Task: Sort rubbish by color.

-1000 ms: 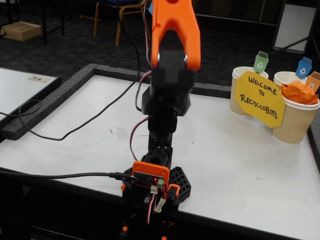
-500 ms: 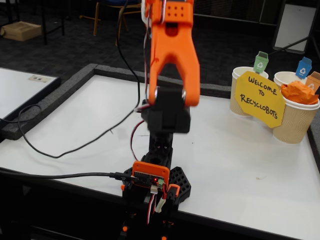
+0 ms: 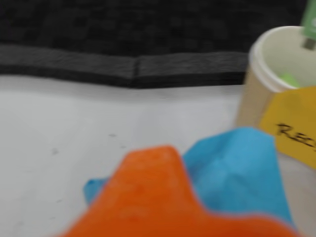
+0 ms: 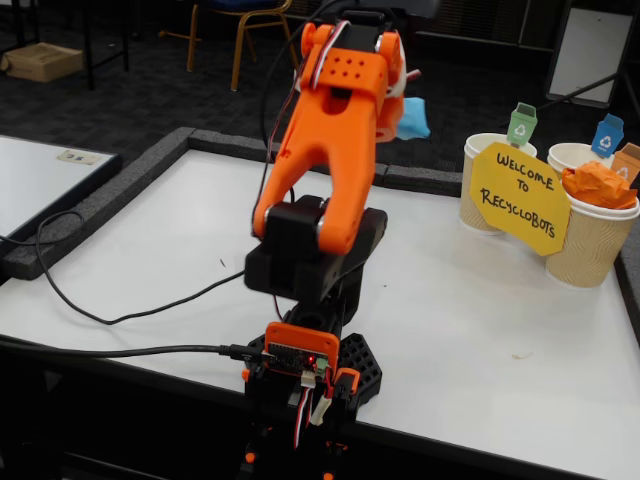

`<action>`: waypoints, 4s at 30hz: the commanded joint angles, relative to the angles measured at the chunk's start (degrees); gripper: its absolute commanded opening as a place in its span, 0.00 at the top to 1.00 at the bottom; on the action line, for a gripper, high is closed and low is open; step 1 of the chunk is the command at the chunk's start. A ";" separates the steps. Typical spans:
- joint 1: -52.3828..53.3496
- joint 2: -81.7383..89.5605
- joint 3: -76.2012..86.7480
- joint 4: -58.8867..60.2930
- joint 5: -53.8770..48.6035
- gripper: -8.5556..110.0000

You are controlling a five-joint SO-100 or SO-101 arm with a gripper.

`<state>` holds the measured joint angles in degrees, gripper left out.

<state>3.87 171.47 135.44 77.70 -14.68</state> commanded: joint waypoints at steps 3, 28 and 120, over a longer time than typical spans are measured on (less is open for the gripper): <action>7.03 7.73 1.85 -1.85 0.35 0.93; 26.54 14.59 2.81 -1.23 0.44 0.93; 29.97 -93.78 -74.44 -37.44 0.35 0.82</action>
<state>32.34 74.79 70.75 42.98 -14.68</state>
